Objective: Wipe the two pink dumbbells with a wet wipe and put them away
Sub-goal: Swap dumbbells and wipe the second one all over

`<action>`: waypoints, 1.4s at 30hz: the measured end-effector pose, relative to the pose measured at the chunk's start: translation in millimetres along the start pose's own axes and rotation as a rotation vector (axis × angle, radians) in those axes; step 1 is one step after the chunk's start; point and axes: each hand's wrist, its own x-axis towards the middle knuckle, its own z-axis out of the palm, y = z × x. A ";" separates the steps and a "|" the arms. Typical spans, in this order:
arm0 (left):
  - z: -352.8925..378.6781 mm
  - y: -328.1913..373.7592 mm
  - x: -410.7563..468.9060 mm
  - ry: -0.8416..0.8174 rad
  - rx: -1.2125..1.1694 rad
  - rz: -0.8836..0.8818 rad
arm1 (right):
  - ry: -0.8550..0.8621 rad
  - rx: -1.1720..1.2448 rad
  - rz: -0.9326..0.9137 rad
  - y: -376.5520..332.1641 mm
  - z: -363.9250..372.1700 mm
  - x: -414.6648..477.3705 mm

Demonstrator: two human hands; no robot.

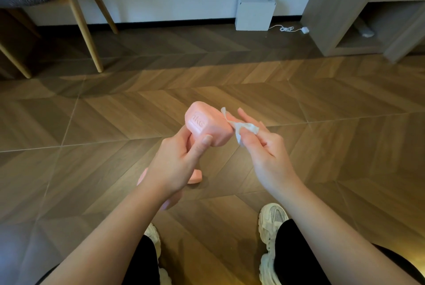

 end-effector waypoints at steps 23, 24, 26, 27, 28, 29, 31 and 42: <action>11.5 6.0 -1.4 -0.096 0.099 -0.020 | 0.019 -0.061 -0.001 -3.0 0.6 8.6; 10.1 5.0 -0.3 -0.077 0.072 -0.024 | 0.020 -0.063 0.007 -1.1 -0.4 7.5; 7.0 2.7 -0.6 -0.047 0.038 -0.028 | 0.021 -0.067 -0.023 -0.8 0.0 0.0; 6.1 1.7 -1.5 -0.047 0.042 -0.029 | 0.024 -0.067 -0.056 -2.6 1.7 -3.4; 5.9 1.8 -2.6 -0.059 0.060 -0.028 | 0.024 -0.062 -0.085 -5.6 4.2 -5.1; 6.6 2.4 -4.1 -0.079 0.086 -0.024 | 0.024 -0.054 -0.099 -8.3 6.4 -4.1; 10.2 4.1 -6.1 -0.120 0.125 -0.001 | 0.027 -0.038 -0.069 -11.3 8.1 2.6; 3.8 1.4 -1.6 -0.014 -0.068 -0.077 | 0.025 -0.048 -0.061 -8.0 0.3 -8.8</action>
